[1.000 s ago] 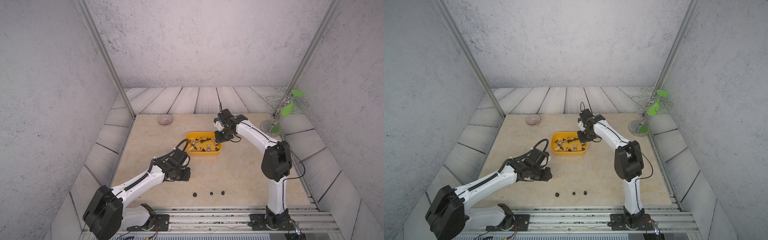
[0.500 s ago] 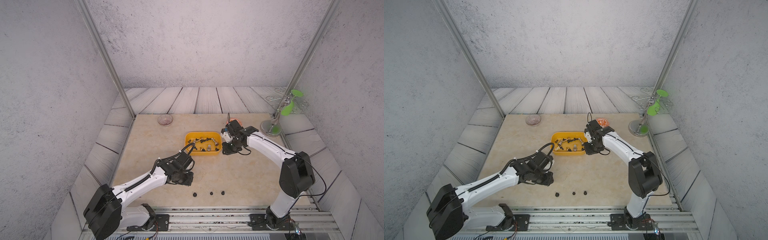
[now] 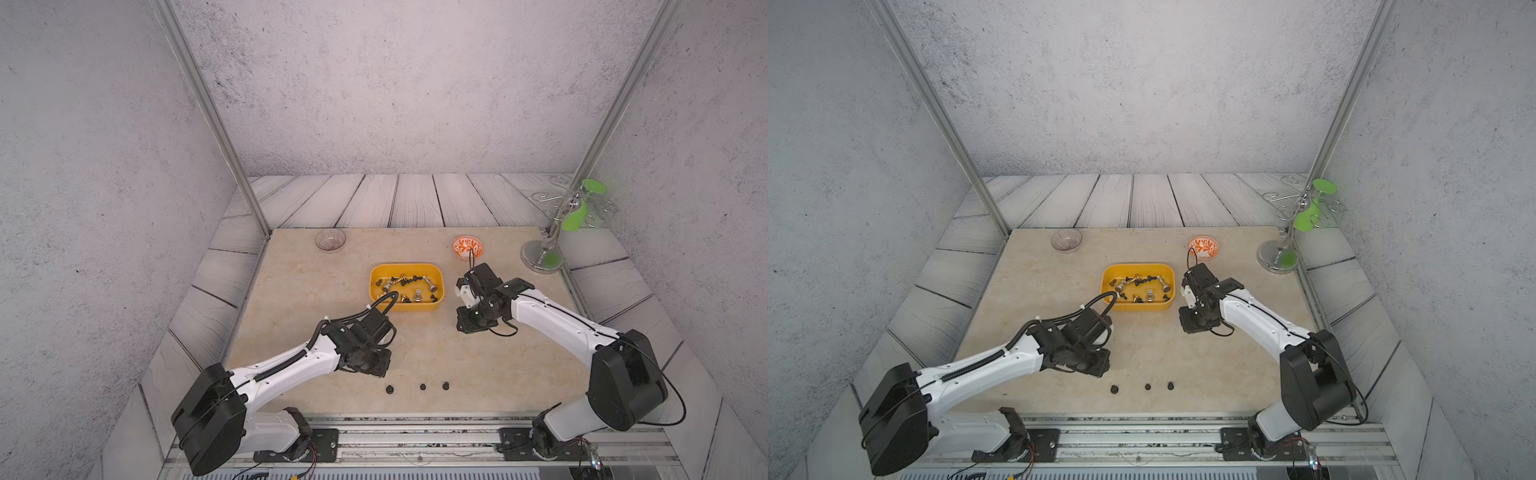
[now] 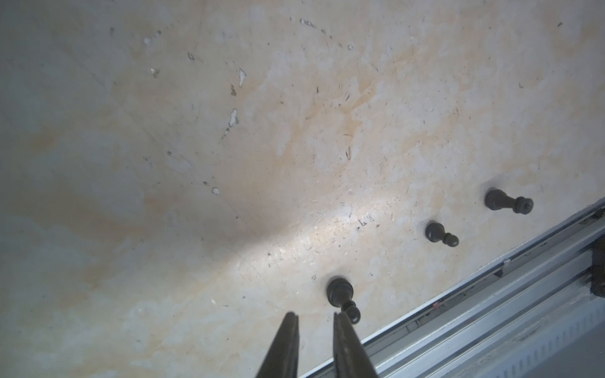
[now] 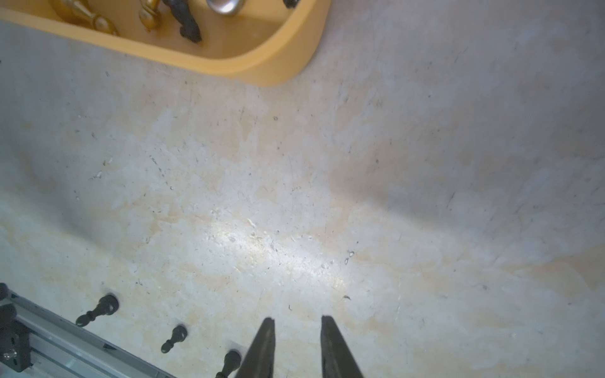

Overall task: Put the chess pieces into the storage box
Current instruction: Pick up the chess piece at the center of the board.

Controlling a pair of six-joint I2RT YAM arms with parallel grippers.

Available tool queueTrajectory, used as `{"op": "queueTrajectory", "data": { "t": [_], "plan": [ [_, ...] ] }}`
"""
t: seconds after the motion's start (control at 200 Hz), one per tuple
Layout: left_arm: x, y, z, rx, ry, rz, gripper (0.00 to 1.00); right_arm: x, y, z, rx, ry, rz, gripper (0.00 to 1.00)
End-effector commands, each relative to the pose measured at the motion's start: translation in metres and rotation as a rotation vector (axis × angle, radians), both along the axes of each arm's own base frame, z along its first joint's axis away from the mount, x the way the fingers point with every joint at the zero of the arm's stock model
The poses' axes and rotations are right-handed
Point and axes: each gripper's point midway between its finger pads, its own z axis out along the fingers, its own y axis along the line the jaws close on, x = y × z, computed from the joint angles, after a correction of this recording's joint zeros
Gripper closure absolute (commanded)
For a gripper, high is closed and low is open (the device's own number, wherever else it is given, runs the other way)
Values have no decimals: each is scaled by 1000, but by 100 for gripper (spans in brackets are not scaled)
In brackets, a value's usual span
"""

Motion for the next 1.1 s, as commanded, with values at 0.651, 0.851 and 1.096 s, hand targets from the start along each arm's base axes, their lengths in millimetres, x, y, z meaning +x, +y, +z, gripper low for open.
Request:
{"op": "queueTrajectory", "data": {
  "t": [0.651, 0.851, 1.096],
  "plan": [
    [-30, -27, -22, 63, 57, -95, 76, -3, -1, 4, 47, -30, -39, 73],
    [-34, -31, -28, 91, 66, -121, 76, -3, -1, 3, 45, -27, -37, 73],
    [-40, -29, -34, 127, 78, -137, 76, -3, 1, 1, 50, -19, -36, 73]
  ]
}}
